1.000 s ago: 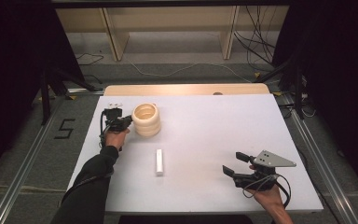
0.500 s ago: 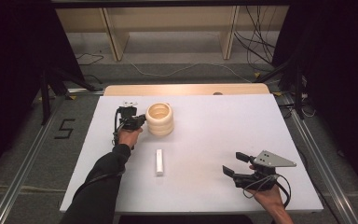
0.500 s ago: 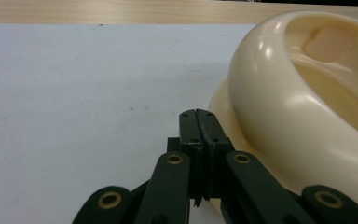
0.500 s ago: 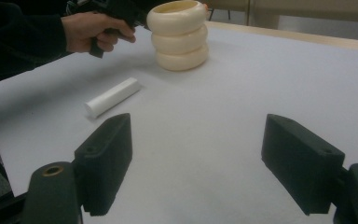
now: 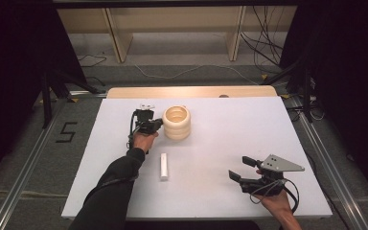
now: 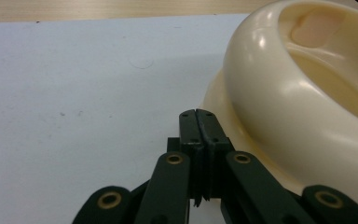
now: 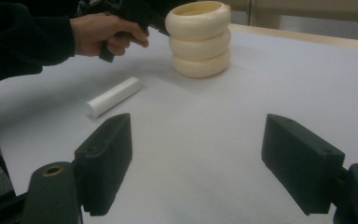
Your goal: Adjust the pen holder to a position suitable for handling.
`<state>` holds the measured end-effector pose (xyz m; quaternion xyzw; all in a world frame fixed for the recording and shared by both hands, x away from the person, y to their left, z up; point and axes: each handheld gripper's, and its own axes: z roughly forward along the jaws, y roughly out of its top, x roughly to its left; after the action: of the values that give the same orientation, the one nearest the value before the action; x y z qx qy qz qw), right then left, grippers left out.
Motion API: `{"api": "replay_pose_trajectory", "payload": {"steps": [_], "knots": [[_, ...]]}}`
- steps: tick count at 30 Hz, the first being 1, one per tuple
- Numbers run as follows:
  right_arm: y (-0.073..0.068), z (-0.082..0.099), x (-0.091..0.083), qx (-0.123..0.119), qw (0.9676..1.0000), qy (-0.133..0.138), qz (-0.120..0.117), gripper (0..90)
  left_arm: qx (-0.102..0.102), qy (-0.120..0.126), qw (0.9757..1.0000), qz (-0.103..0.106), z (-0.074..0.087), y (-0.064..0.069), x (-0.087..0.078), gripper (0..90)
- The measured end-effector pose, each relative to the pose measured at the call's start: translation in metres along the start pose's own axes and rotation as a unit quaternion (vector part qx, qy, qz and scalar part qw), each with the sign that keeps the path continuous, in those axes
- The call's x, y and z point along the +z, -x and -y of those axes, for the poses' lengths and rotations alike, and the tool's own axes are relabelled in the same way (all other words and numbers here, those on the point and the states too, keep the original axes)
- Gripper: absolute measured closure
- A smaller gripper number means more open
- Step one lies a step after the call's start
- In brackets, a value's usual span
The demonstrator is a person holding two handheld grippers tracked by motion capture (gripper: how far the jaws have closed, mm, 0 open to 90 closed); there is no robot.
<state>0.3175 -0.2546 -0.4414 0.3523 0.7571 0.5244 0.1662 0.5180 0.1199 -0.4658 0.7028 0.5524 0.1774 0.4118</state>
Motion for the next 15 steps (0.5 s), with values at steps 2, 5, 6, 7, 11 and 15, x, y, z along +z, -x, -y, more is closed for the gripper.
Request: {"api": "replay_pose_trajectory", "payload": {"steps": [2, 5, 6, 7, 11, 15], "knots": [[0.0, 0.0, 0.0, 0.001, 1.0, 0.0, 0.0, 25.1, 0.002, -0.002, 1.0, 0.002, 0.0, 0.004, 0.001, 89.3], [0.001, 0.0, -0.001, 0.002, 1.0, 0.002, 0.001, 25.1, 0.002, -0.004, 1.0, 0.006, -0.001, 0.01, 0.003, 89.3], [0.001, 0.0, -0.001, 0.002, 1.0, 0.002, 0.001, 25.1, 0.001, -0.006, 0.9999, 0.008, -0.001, 0.012, 0.003, 89.3], [0.001, 0.0, -0.001, 0.002, 1.0, 0.002, 0.001, 25.1, 0.001, -0.007, 0.9999, 0.009, -0.001, 0.013, 0.004, 89.4], [0.0, 0.0, -0.001, 0.001, 1.0, 0.002, 0.0, 25.2, -0.004, -0.014, 0.9998, 0.016, -0.002, 0.02, 0.005, 89.3], [0.001, 0.0, -0.001, 0.002, 1.0, 0.001, 0.0, 25.2, -0.007, -0.019, 0.9996, 0.019, -0.002, 0.026, 0.008, 89.3]]}}
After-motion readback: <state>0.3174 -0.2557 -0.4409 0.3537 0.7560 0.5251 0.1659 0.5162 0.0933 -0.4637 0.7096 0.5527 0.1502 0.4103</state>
